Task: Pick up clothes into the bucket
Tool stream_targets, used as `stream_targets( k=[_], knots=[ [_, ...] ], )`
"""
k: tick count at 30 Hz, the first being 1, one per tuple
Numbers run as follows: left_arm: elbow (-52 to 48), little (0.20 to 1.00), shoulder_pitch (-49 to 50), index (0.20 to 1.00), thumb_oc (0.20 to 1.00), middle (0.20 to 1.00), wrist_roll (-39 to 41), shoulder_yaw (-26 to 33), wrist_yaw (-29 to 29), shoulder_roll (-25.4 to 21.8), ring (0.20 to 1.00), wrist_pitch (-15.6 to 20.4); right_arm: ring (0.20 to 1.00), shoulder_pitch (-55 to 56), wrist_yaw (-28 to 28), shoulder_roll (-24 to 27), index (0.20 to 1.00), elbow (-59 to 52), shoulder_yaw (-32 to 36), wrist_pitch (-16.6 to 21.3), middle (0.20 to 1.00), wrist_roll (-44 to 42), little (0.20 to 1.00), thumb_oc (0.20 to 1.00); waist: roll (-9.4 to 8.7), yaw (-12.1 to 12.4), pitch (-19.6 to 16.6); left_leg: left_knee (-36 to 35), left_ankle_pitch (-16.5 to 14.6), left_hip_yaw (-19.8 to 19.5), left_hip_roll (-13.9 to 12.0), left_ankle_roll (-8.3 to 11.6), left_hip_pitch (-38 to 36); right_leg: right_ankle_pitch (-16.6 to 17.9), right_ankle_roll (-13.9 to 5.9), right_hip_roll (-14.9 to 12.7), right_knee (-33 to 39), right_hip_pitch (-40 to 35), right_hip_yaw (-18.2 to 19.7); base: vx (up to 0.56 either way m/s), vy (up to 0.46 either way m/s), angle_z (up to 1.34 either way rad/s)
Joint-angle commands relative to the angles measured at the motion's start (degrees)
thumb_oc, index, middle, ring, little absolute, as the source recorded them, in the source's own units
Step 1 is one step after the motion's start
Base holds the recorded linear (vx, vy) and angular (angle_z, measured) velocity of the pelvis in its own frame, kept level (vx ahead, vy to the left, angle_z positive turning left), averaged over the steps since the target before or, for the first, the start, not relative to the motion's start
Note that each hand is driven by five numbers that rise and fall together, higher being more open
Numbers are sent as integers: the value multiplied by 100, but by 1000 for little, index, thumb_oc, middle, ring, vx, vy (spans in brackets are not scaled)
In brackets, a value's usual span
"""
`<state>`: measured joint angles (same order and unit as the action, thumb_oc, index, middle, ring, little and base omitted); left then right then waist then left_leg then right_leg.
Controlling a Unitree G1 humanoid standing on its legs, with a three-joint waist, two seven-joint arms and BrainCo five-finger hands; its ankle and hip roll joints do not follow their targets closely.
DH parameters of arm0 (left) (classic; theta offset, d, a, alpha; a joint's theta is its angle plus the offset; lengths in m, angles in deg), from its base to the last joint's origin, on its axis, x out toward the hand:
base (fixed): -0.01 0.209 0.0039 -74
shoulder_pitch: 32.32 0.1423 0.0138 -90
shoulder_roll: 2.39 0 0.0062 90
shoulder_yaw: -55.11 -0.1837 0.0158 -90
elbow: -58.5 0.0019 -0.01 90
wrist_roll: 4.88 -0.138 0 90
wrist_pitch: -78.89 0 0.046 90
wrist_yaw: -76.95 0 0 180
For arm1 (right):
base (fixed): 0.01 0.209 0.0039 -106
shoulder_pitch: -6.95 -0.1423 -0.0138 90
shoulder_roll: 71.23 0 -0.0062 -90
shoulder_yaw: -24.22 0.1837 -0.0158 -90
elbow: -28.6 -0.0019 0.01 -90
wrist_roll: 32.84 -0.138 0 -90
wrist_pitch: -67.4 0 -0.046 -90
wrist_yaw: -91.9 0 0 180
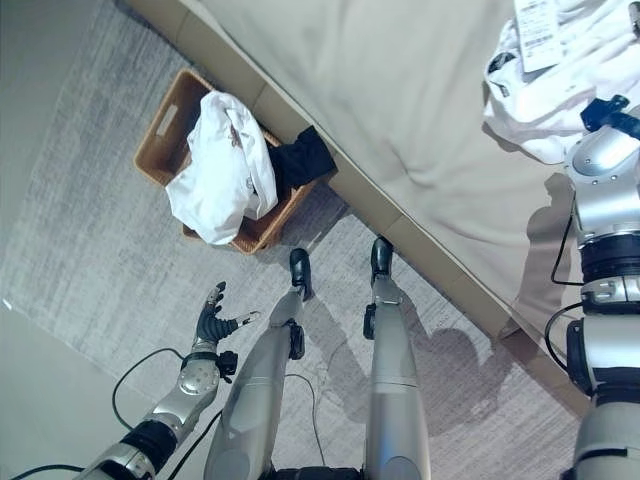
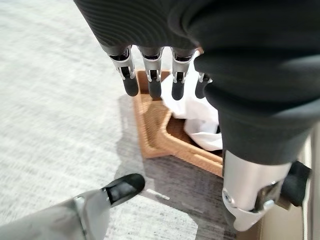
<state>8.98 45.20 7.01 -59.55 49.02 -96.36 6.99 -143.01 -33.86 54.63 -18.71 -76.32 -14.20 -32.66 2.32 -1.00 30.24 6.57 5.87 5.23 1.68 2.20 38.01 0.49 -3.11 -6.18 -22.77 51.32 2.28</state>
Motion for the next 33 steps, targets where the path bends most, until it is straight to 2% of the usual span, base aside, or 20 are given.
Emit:
stream_targets(
  k=[1,3,7,8,11,15,17,18,19,27,30,33],
  knots=[
    [22,1000,300,1000,1000,1000,-112,97,96,172,1000,124,1000,-532,-347,261,1000,67,-442,154,1000,-173,1000,1000,282,-268,-44,258,-333,-319,-129,108,-182,-115,-367,-97,88,-434,-171,-26,-20,-16],
    [-5,1000,286,1000,1000,1000,-39,78,191,165,1000,174,1000,-831,-805,224,1000,544,-820,237,1000,-439,1000,1000,362,-248,-44,125,-251,-276,-156,138,-311,-106,-355,-60,138,-508,-149,-27,-43,-11],
    [-34,1000,276,1000,1000,1000,-21,49,254,160,1000,200,1000,-1052,-1119,248,1000,826,-1174,210,1000,-496,1000,1000,422,-263,-44,21,-168,-241,-161,170,-356,-104,-348,-52,150,-510,-142,-16,-40,-7],
    [-75,1000,283,1000,1000,1000,5,3,306,173,1000,204,1000,-1229,-1411,266,1000,1007,-1476,149,1000,-447,1000,1000,461,-271,-44,-52,-126,-215,-167,191,-402,-95,-335,-38,168,-519,-136,-5,-38,-5],
    [-146,1000,304,1000,1000,1000,11,-61,352,192,1000,204,1000,-1420,-1660,226,1000,1148,-1886,125,1000,-346,1000,1000,522,-266,-44,-90,-97,-196,-168,209,-427,-80,-326,-20,151,-477,-108,-1,-48,-7],
    [-116,1000,318,1000,1000,1000,-20,-116,396,204,1000,188,1000,-1598,-1969,182,1000,1197,-2398,77,1000,-41,1000,1000,553,-266,-44,-122,-77,-177,-170,215,-425,-56,-319,24,118,-394,-58,2,-44,-6],
    [-97,1000,313,1000,1000,1000,-32,-145,433,201,1000,187,1000,-1792,-2174,176,1000,1198,-2955,-10,1000,479,1000,1000,559,-250,-44,-125,-66,-175,-178,217,-400,-40,-316,38,76,-313,-46,7,-39,-5],
    [-96,1000,312,1000,1000,1000,-32,-143,433,204,1000,188,1000,-1798,-2174,175,1000,1201,-2961,-10,1000,478,1000,1000,561,-253,-44,-125,-66,-176,-178,217,-399,-41,-316,37,75,-311,-46,11,-55,-3],
    [-63,1000,303,1000,1000,1000,-45,-167,469,189,1000,182,1000,-1959,-2471,193,1000,1223,-3424,-55,1000,798,1000,1000,552,-252,-44,-130,-60,-178,-188,225,-383,-29,-313,45,57,-266,-41,0,0,0],
    [83,1000,194,1000,1000,1000,114,-190,600,226,1000,115,1000,-2467,-3138,-64,1000,1708,-4117,-113,1000,830,1000,1000,543,-241,-44,-158,-22,-206,-201,242,-320,3,-296,63,44,-177,-56,4,-13,-1],
    [82,1000,100,1000,1000,1000,226,-198,778,220,1000,58,1000,-2649,-4024,-178,1000,2208,-4517,-177,1000,596,1000,1000,553,-195,-44,-182,16,-244,-201,256,-271,-13,-273,46,11,-104,-126,10,-42,3],
    [48,1000,87,1000,1000,1000,291,-204,926,228,1000,18,1000,-2755,-4378,-206,1000,2479,-4632,-264,1000,492,1000,1000,576,-173,-44,-197,40,-290,-193,259,-233,-9,-260,33,7,-57,-148,5,-40,5]
  ],
)
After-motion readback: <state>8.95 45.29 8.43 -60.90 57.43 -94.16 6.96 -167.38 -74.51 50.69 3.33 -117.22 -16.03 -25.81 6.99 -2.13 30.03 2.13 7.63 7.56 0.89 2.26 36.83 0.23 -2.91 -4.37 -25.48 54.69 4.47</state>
